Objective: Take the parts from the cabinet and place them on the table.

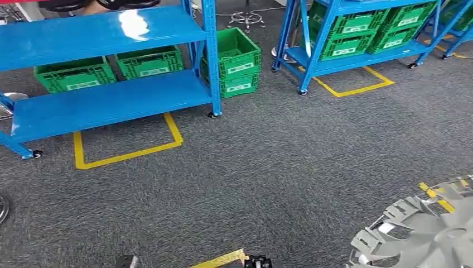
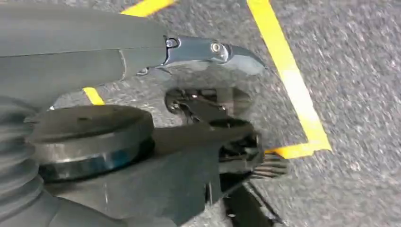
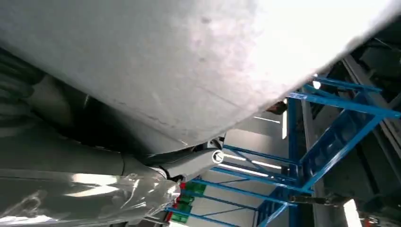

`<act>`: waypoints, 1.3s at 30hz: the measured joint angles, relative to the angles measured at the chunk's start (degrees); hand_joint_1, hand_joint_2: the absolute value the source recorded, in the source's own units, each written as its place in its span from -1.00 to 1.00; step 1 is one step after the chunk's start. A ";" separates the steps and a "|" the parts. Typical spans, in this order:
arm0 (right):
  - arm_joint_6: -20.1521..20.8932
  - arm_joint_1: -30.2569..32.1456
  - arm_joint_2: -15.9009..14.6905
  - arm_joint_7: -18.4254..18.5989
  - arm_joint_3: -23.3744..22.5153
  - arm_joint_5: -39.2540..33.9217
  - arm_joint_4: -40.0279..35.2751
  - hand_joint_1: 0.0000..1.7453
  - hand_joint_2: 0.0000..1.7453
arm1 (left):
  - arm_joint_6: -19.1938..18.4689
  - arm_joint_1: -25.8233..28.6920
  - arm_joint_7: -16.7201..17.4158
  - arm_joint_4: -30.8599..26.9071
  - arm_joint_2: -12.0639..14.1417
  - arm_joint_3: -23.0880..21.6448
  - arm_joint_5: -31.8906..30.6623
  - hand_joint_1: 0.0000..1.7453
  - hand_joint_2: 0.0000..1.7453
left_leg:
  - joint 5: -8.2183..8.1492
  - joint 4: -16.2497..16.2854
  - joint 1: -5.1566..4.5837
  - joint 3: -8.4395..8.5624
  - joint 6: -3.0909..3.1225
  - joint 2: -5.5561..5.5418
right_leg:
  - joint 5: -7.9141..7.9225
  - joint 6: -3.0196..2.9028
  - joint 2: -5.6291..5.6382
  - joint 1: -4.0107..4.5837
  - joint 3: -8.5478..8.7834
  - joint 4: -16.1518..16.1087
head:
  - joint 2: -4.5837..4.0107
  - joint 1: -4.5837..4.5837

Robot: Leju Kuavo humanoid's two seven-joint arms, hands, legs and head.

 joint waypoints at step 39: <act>3.04 1.56 1.18 -1.70 -4.53 -3.26 -0.55 1.00 1.00 | 0.02 0.15 0.00 0.09 -0.22 0.02 -0.09 -1.00 1.00 | 1.78 -6.75 -1.84 4.09 -1.00 2.03 | 3.71 -3.75 -0.64 1.00 15.30 -19.18 | 0.02 1.75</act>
